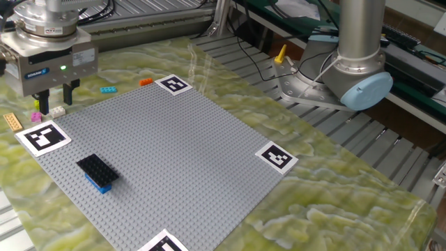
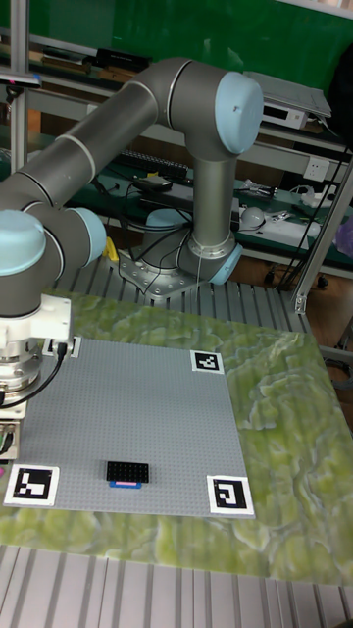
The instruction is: Stack small Lego blocks one on top of the other
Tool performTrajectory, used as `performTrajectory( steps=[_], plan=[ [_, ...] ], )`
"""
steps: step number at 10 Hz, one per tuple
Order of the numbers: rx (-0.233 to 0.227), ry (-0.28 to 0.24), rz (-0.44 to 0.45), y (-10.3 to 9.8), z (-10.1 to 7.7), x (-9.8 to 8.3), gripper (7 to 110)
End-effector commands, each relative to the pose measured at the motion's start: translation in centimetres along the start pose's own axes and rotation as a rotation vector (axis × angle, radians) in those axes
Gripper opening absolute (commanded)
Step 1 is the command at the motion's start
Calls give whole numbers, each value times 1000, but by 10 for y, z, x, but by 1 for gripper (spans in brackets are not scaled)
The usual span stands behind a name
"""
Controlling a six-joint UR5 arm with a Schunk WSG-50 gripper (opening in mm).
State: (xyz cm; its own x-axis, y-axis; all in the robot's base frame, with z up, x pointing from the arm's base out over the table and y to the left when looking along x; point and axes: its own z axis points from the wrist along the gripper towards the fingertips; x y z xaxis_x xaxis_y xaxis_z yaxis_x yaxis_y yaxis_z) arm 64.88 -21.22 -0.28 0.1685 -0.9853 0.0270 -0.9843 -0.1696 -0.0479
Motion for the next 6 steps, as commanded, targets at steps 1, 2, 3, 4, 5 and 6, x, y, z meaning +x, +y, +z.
performTrajectory(
  steps=[1,2,3,4,5,6],
  plan=[
    [6,-2,11,-1,2,1,22],
    [9,0,9,-2,3,1,22],
    [11,-3,8,-3,4,1,22],
    [11,-4,8,-4,4,1,22],
    [13,-5,8,-5,5,0,22],
    [11,-23,11,-4,4,-4,22]
  ],
)
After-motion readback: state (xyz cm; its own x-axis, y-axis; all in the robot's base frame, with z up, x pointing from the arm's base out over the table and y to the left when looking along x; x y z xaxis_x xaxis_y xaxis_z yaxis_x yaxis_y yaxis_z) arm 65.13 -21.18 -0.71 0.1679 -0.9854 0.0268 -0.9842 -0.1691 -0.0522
